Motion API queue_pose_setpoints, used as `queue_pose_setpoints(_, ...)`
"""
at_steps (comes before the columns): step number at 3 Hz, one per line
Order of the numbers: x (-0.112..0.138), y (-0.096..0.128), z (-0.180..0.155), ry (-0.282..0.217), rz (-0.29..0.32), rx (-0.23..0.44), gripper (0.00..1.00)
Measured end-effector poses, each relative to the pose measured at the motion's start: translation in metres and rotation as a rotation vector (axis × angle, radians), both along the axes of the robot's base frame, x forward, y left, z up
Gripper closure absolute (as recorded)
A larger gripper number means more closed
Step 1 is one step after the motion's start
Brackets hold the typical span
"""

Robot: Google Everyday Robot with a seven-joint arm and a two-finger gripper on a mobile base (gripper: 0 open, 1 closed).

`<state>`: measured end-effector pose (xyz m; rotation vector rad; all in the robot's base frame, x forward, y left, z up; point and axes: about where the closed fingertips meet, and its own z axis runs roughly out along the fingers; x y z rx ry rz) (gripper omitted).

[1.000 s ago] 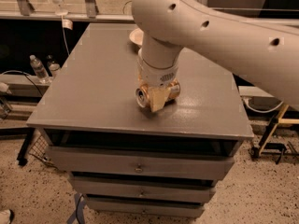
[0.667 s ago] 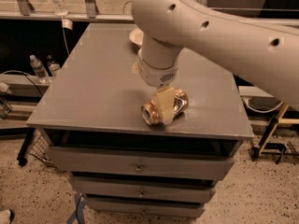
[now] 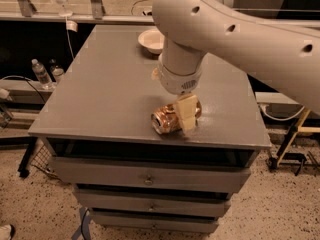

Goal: Knock orange can over

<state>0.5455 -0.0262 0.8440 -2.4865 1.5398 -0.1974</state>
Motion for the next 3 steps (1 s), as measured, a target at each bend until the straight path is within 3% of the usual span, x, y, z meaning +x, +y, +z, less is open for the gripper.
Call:
queue_pose_setpoints(2,-0.003,-0.048,-0.015,0.048,-0.054,-0.019,0.00)
queue_pose_setpoints(3,-0.007,-0.089,0.002,0.022,-0.122,-0.031,0.00)
